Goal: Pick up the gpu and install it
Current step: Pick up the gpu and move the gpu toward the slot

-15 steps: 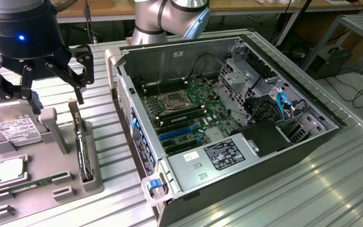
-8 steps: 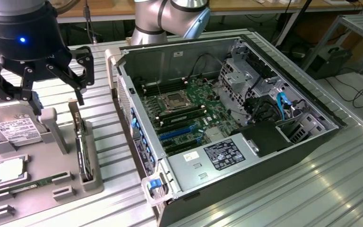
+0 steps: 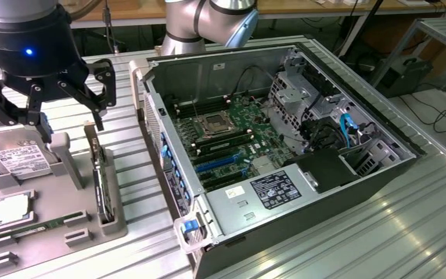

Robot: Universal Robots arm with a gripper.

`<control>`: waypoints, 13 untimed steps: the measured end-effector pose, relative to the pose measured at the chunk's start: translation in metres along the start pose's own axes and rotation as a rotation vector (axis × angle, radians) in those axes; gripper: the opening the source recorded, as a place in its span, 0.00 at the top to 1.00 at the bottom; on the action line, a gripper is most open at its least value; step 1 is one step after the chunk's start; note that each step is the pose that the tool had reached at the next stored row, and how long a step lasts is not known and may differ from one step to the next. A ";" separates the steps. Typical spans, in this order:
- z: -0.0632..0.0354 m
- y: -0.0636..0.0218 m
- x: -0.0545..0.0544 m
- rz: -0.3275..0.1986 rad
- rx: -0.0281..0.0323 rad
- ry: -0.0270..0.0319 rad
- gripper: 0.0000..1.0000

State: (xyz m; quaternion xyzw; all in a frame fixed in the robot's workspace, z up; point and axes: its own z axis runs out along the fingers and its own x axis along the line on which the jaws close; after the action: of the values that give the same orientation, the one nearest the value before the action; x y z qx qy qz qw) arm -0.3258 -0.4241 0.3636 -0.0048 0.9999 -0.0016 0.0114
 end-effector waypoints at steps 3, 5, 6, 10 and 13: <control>0.0010 0.0000 0.000 0.000 0.0000 0.0000 0.28; 0.0017 0.0000 0.000 0.000 0.0000 0.0000 0.28; 0.0021 0.0000 0.000 0.000 0.0000 0.0000 0.28; 0.0037 0.0000 0.000 0.000 0.0000 0.0000 0.28; 0.0051 0.0000 0.000 0.000 0.0000 -0.0001 0.28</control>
State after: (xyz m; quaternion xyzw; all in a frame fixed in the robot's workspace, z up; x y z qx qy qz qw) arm -0.3258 -0.4241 0.3585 -0.0048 0.9999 -0.0016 0.0114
